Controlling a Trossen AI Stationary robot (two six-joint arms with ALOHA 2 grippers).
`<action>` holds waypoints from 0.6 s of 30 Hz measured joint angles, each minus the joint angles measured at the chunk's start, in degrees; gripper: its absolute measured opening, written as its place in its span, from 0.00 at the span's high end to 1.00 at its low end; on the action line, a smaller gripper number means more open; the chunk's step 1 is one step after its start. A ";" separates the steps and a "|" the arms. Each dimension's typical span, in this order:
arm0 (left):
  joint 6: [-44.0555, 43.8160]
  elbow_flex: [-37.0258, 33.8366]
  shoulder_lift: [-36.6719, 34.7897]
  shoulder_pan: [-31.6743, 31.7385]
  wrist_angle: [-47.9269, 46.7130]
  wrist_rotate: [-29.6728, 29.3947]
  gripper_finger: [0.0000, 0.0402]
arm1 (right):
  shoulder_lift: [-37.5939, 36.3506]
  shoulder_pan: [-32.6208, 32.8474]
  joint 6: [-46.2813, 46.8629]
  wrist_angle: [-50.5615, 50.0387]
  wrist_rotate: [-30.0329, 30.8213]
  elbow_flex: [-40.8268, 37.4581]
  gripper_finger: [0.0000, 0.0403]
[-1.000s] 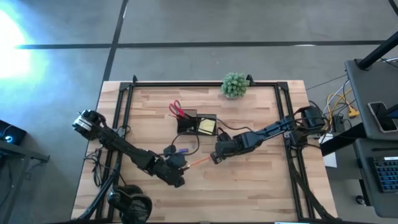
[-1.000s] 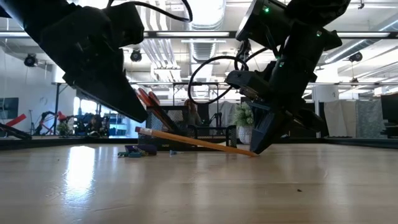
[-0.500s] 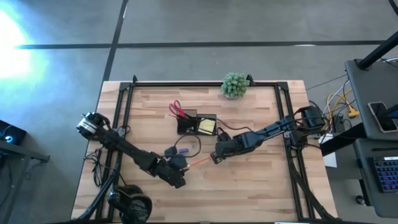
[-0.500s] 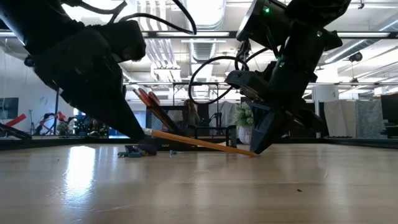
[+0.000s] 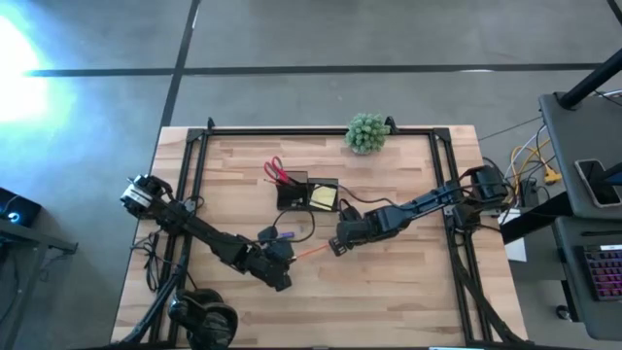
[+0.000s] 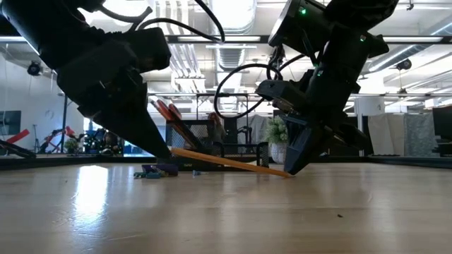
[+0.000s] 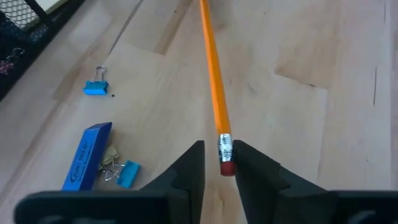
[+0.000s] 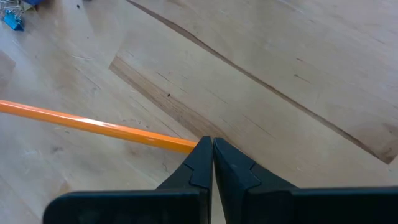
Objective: Pick and place office supplies into organizer
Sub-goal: Put the orange pencil into the desk organizer
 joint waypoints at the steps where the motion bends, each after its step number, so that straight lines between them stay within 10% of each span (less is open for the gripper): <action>1: 0.52 0.00 0.00 0.02 0.00 0.30 0.85 | 0.00 0.00 -0.02 0.00 0.02 0.00 0.98; 18: 3.84 -0.01 -0.12 0.02 0.03 1.58 0.99 | 0.00 0.00 -0.33 0.20 -0.07 -0.02 0.98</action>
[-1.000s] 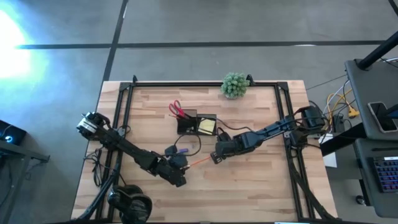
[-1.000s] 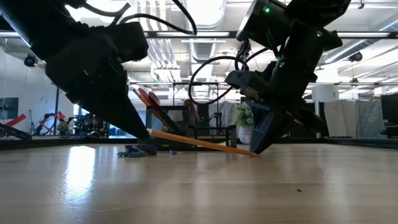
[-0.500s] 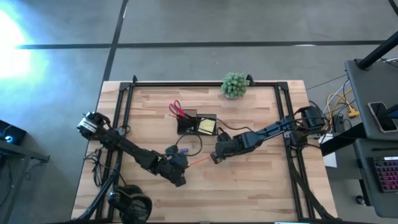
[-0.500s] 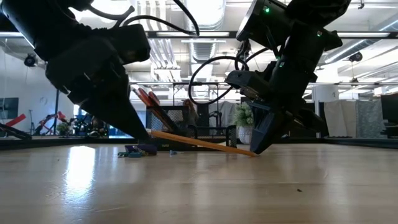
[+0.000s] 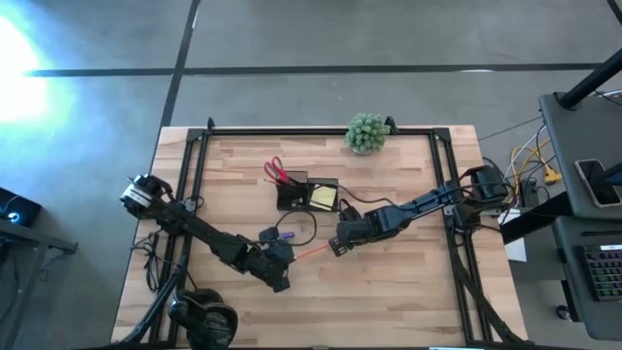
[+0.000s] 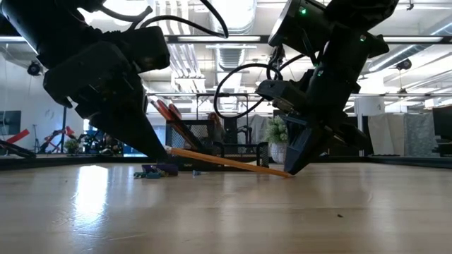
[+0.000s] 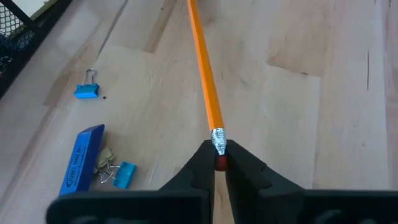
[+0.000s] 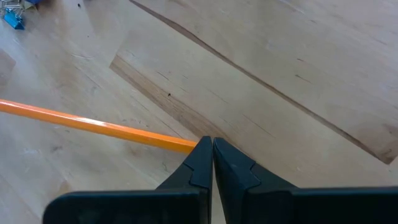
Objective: Pick and place office supplies into organizer
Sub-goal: Put the orange pencil into the desk organizer
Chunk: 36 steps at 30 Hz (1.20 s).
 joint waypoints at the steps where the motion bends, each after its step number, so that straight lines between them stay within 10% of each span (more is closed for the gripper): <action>1: 0.03 0.12 -0.21 0.00 -0.22 0.00 0.99 | 0.00 -0.01 0.00 0.01 0.00 0.00 0.98; 14: 0.01 1.15 -9.09 0.00 -13.45 0.30 0.99 | -4.39 0.69 -2.57 -2.03 9.46 5.06 0.97; 24: -7.88 14.30 -22.90 2.99 -47.16 0.04 1.00 | -17.07 1.17 -10.68 -16.39 27.15 12.87 0.93; 36: -8.48 34.16 -22.84 25.30 -69.73 13.55 1.00 | -22.53 1.22 -11.85 -17.95 25.91 11.04 0.93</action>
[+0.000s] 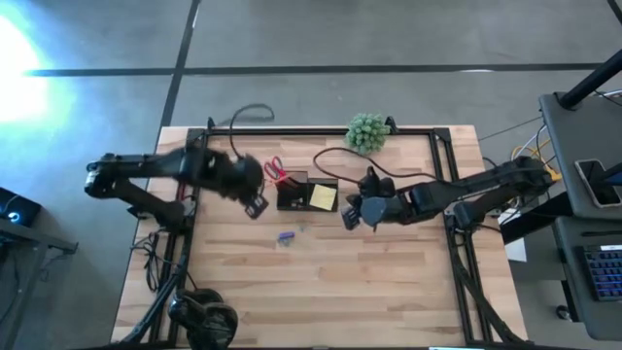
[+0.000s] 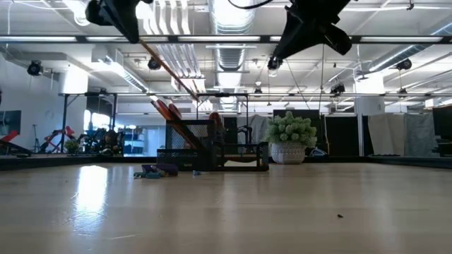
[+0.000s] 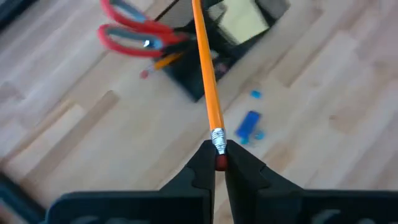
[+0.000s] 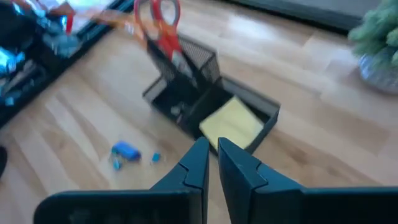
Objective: Pick and place office supplies into organizer
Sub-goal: Put the orange pencil into the desk organizer
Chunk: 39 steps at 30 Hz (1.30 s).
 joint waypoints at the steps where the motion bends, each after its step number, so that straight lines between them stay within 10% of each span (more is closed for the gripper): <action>1: 1.48 0.99 0.06 2.37 0.32 2.75 1.00 | 0.11 0.27 0.02 -0.14 -0.72 -0.29 0.93; 10: 10.41 2.71 4.35 18.78 -2.55 23.93 1.00 | 0.20 3.92 5.46 -0.37 -2.77 -4.39 0.93; 39: 38.30 6.88 20.92 29.59 -4.83 27.67 0.98 | 4.80 5.45 25.38 4.57 2.40 -11.23 0.93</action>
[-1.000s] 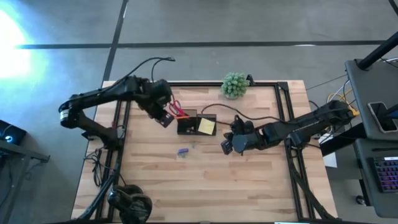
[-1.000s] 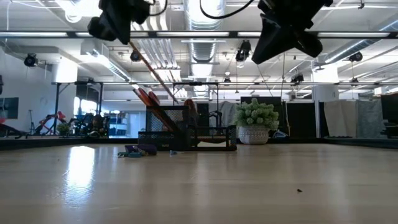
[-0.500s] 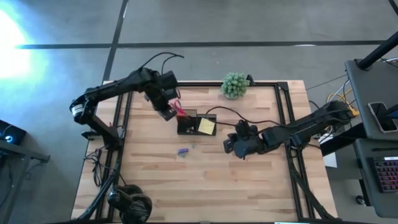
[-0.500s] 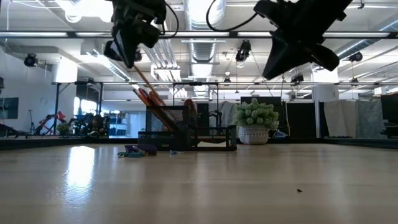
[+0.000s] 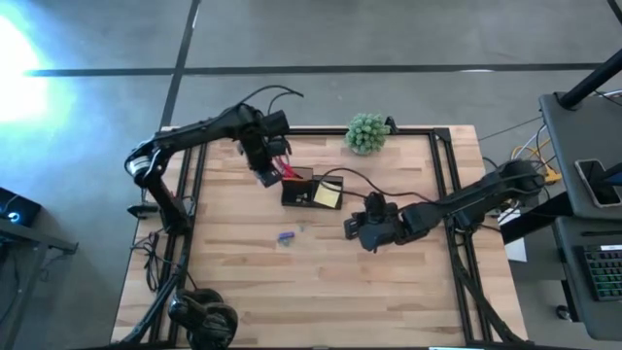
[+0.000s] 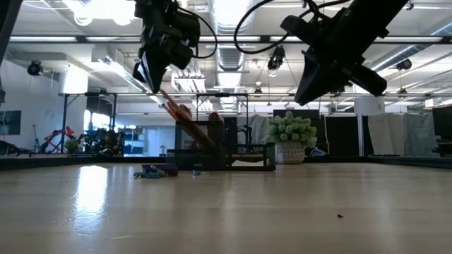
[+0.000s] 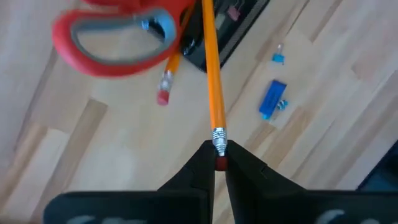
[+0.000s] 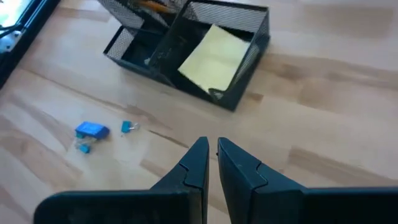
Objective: Pick and place office supplies into organizer
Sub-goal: Put the orange pencil into the desk organizer, then put the right blue binder clip into the desk organizer
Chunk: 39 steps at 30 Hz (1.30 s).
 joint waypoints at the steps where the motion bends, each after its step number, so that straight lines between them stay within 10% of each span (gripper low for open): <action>1: 0.23 0.11 -0.12 -0.19 0.58 -0.09 0.98 | 0.37 0.00 -0.10 0.81 -0.49 0.04 0.93; 21: -5.88 -0.38 -12.43 -4.19 10.09 -6.51 0.68 | 3.97 0.37 -12.98 5.69 -6.07 3.38 0.93; 32: -22.48 -2.60 -23.94 -26.13 23.05 -22.67 0.68 | 3.95 -0.40 -35.32 5.65 -11.01 5.71 0.93; 39: -28.76 -4.14 -24.14 -38.53 26.94 -26.34 0.68 | 3.95 -3.85 -45.54 5.73 -24.50 7.50 0.93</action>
